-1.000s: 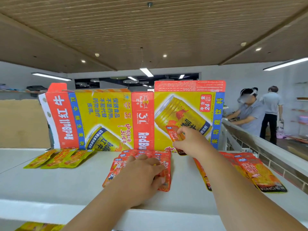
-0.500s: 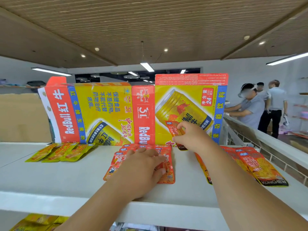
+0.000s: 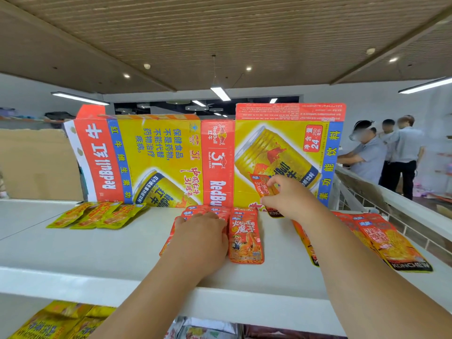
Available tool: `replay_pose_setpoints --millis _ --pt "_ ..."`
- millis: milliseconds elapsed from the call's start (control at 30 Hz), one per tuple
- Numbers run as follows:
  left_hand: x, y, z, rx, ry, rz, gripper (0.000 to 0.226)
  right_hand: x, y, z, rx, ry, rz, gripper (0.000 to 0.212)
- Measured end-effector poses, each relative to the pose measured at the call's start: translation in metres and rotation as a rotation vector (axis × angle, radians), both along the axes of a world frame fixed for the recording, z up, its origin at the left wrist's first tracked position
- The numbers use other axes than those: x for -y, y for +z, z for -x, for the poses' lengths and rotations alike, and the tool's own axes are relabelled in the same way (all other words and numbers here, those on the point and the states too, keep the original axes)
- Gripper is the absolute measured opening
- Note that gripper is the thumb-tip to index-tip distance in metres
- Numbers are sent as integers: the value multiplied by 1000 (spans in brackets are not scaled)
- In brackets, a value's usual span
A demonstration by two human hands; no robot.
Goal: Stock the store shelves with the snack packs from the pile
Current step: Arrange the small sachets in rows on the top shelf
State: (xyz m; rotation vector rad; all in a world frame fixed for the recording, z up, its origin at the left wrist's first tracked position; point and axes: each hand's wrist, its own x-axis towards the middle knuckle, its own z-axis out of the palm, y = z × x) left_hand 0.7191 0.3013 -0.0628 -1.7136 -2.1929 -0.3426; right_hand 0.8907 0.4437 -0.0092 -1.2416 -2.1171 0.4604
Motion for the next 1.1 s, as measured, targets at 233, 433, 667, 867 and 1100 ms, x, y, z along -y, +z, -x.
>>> replay_pose_setpoints --millis 233,433,667,867,1100 --pt "3 2 -3 -2 -104 -52 45 2 1 -1 8 5 1 47" --pt "3 -1 -6 -102 -221 88 53 3 1 0 20 9 12 47" --pt "5 1 -7 -63 -241 68 50 2 1 -1 29 12 -2 46" --pt "2 -3 -3 -36 -260 44 50 1 1 -1 25 10 -6 46" --pt "1 -3 -3 -26 -277 24 48 1 2 -1 9 14 -7 47"
